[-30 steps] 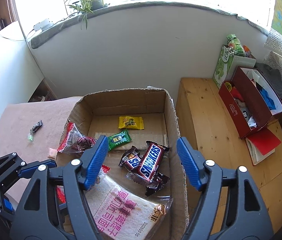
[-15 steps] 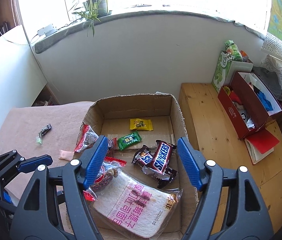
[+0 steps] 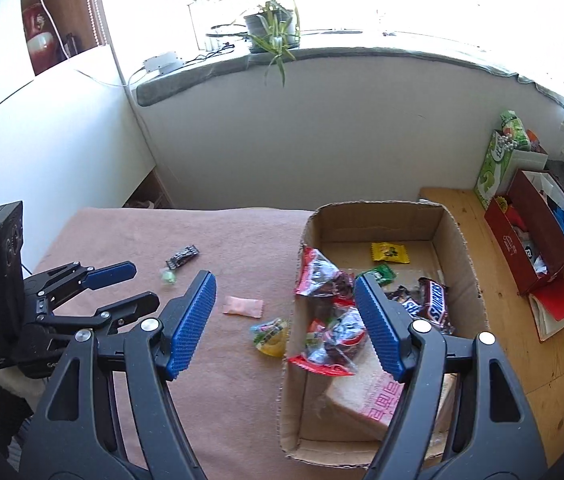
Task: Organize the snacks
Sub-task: 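Open both grippers over the box and move them back to the table, then grasp the black-wrapped candy with the right gripper while the left grasps the green candy packet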
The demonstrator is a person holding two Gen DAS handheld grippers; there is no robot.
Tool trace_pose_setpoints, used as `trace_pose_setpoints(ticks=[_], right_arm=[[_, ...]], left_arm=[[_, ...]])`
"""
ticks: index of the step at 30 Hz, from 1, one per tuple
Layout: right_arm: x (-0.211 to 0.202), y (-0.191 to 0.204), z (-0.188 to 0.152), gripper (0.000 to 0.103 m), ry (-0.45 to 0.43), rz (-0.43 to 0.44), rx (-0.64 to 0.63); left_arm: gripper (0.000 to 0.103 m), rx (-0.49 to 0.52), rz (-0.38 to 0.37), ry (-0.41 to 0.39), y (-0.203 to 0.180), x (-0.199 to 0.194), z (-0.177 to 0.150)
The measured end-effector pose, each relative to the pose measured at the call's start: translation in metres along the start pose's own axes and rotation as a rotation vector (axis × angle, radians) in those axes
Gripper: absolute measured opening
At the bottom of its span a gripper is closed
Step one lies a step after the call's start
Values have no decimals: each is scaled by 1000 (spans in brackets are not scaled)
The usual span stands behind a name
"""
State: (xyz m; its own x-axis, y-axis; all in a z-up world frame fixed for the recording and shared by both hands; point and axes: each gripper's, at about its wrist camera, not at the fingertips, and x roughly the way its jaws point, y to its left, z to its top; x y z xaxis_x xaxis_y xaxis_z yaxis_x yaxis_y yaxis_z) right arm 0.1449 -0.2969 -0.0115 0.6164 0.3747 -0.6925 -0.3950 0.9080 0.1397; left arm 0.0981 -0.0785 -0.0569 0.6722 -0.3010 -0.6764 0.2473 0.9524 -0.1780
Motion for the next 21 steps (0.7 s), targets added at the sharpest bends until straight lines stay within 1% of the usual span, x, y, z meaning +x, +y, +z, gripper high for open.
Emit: trace_pose_setpoints(ticks=[5, 10, 11, 13, 18, 19, 21], right_arm=[[24, 38, 13, 75, 44, 39, -43], [67, 65, 26, 75, 116, 65, -56], [77, 69, 28, 75, 133, 72, -50], [100, 74, 33, 75, 174, 89, -28], [159, 78, 38, 74, 295, 141, 70], [170, 79, 37, 70, 319, 147, 86], [190, 81, 36, 65, 365, 151, 111]], left_arm=[[55, -41, 31, 12, 31, 1, -14], [47, -61, 24, 37, 45, 12, -21], [46, -59, 22, 43, 46, 16, -22], [42, -53, 19, 54, 47, 22, -22], [35, -66, 3, 79, 53, 39, -21], [34, -72, -1, 83, 55, 41, -20], [32, -81, -5, 88, 58, 45, -19]])
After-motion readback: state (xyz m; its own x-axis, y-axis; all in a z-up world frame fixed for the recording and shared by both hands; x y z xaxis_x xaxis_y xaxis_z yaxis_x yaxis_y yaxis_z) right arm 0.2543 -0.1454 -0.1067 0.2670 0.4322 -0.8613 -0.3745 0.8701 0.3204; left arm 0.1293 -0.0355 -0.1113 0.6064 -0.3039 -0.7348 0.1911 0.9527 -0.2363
